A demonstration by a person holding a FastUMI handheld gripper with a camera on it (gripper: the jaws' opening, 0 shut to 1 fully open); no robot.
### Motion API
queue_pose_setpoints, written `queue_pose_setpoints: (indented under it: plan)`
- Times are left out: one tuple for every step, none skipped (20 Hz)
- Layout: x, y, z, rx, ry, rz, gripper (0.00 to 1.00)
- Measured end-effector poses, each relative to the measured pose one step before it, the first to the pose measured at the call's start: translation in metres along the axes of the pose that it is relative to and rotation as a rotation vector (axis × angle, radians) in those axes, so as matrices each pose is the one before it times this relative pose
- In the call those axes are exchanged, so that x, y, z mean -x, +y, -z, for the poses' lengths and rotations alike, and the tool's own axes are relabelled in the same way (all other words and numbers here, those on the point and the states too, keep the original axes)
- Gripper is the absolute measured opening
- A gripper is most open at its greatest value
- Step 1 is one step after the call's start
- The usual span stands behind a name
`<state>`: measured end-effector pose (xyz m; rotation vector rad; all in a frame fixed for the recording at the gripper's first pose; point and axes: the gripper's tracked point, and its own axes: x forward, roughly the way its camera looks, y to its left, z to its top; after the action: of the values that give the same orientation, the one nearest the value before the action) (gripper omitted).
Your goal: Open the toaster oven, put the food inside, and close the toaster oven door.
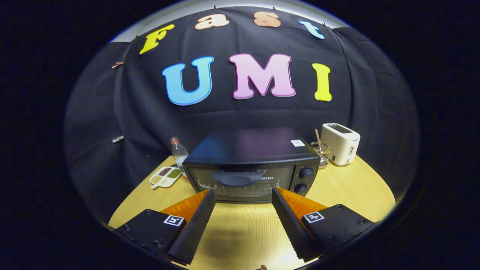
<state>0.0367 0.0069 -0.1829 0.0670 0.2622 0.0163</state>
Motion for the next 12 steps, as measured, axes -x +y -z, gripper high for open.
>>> queue_pose_setpoints:
  plan:
    - [0.01111,-0.00421,-0.0134,0.00888,-0.03779,-0.00375,0.99]
    - [0.01036,-0.00277,-0.01188,0.00222,-0.02653,-0.00654,0.99]
    - [0.0091,-0.0016,-0.00807,-0.0007,-0.01946,-0.00334,0.98]
    - [0.00891,-0.00311,-0.00818,0.00232,-0.01617,-0.00177,0.98]
    - [0.00863,-0.00733,-0.01161,0.0054,-0.0214,0.00701,0.98]
    - [0.00772,-0.00569,-0.01022,0.00644,-0.02609,0.00837,0.98]
    - [0.00605,-0.00519,-0.01005,0.00692,-0.02771,0.00262,0.98]
    - [0.00679,-0.00419,-0.00769,0.00775,-0.02155,0.00261,0.98]
    - [0.00727,-0.00719,-0.00559,0.00784,-0.01506,0.01343,0.98]
    - [0.00775,-0.00861,-0.00458,0.00334,-0.00895,0.02164,0.98]
    - [0.00771,-0.00447,-0.00653,-0.00632,-0.01994,0.01033,0.98]
    - [0.00555,-0.00047,-0.00722,-0.01137,-0.02597,-0.00095,0.98]
